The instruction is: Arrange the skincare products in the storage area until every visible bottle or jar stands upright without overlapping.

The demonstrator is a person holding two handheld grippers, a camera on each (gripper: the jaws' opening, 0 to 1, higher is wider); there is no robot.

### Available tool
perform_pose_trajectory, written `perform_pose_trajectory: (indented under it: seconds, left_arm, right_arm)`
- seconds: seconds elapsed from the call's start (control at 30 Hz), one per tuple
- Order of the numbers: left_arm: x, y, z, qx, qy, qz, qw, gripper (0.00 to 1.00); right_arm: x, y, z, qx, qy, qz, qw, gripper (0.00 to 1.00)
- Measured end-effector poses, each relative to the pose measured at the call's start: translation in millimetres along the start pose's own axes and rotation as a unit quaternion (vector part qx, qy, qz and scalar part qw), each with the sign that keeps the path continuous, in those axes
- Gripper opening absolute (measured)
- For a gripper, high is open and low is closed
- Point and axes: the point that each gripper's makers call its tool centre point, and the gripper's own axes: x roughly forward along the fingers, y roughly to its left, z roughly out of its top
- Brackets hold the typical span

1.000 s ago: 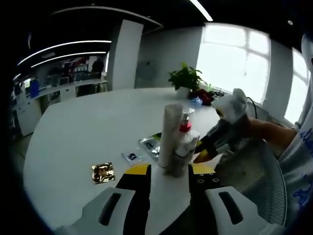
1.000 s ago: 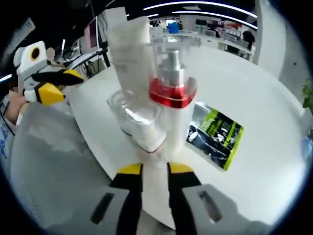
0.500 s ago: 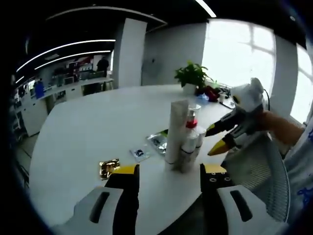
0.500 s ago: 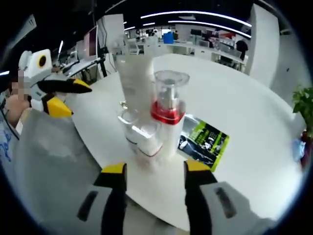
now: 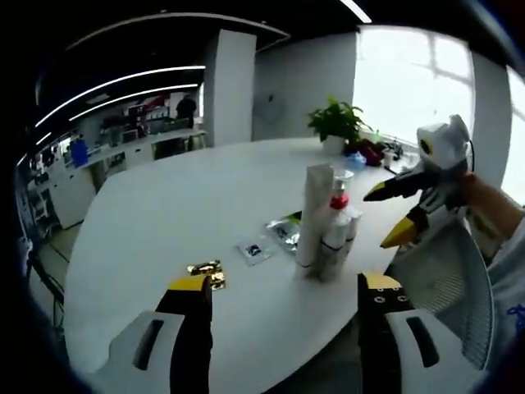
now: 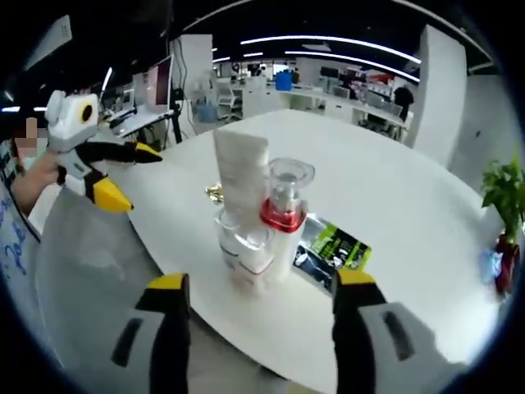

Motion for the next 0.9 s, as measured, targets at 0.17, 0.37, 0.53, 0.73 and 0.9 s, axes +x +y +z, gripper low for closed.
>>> perform_pose_trajectory:
  seconds: [0.17,0.37,0.53,0.73,0.9]
  left_arm:
    - [-3,0.6,-1.4,0.006,0.005,0.002,1.0,0.74]
    - [-6,4.0,-1.9,0.009,0.007,0.008,0.9999,0.81]
    - [-8,5.6,-3.8,0.013,0.01,0.013,0.9998,0.86]
    - [-9,5.3,-7.5,0.015,0.015,0.013,0.9997,0.91]
    - [-10,7.2,-2.2,0.013,0.003,0.013,0.9998,0.97]
  right_arm:
    - [-3,3,5.2,-0.006,-0.01,0.005,0.9999,0.76]
    - [-8,5,13.0,-0.016,-0.025,0.007,0.9995,0.81]
    - [-10,6,15.7,-0.028,-0.029,0.007,0.9992,0.85]
    - [-11,7,18.4,-0.031,-0.037,0.006,0.9988,0.91]
    - [-11,5,19.9,-0.033,-0.041,0.004,0.9986,0.94]
